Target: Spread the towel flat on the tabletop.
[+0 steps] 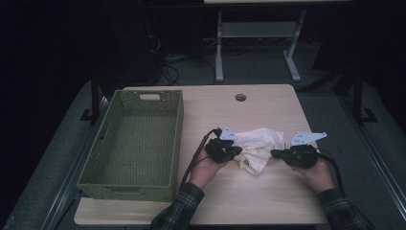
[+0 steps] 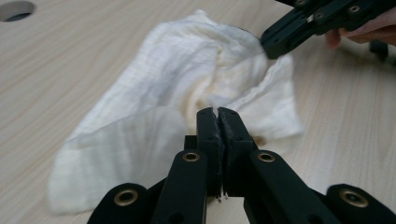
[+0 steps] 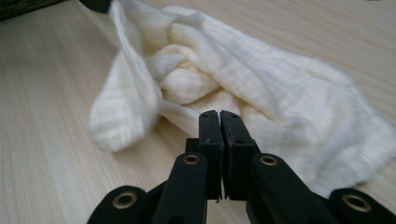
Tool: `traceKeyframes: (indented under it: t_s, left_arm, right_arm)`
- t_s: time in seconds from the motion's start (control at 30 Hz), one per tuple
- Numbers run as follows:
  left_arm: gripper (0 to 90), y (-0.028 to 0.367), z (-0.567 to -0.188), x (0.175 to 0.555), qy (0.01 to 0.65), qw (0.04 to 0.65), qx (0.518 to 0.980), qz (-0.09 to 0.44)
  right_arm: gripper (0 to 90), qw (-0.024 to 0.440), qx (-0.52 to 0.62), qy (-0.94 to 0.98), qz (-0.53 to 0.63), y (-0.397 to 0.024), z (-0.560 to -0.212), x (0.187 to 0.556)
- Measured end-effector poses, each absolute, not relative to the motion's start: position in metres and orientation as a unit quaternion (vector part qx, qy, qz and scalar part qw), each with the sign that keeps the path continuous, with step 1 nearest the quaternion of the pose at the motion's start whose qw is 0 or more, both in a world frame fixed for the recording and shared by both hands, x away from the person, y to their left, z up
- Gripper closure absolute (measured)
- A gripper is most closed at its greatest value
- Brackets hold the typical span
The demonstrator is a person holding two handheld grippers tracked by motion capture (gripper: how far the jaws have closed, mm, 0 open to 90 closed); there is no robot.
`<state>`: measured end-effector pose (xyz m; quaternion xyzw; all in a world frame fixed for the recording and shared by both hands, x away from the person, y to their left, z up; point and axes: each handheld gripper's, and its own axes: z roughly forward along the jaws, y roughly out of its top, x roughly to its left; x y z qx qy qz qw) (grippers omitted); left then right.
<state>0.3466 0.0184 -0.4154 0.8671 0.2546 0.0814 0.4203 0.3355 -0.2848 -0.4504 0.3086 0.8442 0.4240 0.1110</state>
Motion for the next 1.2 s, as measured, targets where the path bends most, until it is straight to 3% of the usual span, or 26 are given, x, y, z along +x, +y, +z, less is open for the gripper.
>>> traceKeyframes:
  t_s: [0.23, 0.6, 0.8, 1.0, 1.2]
  left_arm:
    - [87.5, 0.036, -0.412, 0.352, 0.282, 0.416, 0.859, 0.099]
    - [87.3, 0.042, -0.431, 0.361, 0.328, 0.352, 0.868, 0.125]
    - [74.5, 0.040, -0.423, 0.356, 0.320, 0.372, 0.862, 0.127]
    - [70.5, 0.023, -0.419, 0.347, 0.282, 0.399, 0.868, 0.092]
    - [67.9, -0.003, -0.431, 0.339, 0.245, 0.380, 0.889, 0.078]
  right_arm:
    - [87.4, 0.126, 0.343, 0.829, 0.424, -0.315, -0.447, 0.336]
    - [87.2, 0.137, 0.394, 0.818, 0.395, -0.352, -0.458, 0.343]
    - [79.1, 0.134, 0.381, 0.814, 0.416, -0.348, -0.451, 0.338]
    - [77.8, 0.110, 0.356, 0.817, 0.440, -0.337, -0.447, 0.330]
    - [77.6, 0.085, 0.321, 0.838, 0.433, -0.314, -0.450, 0.314]
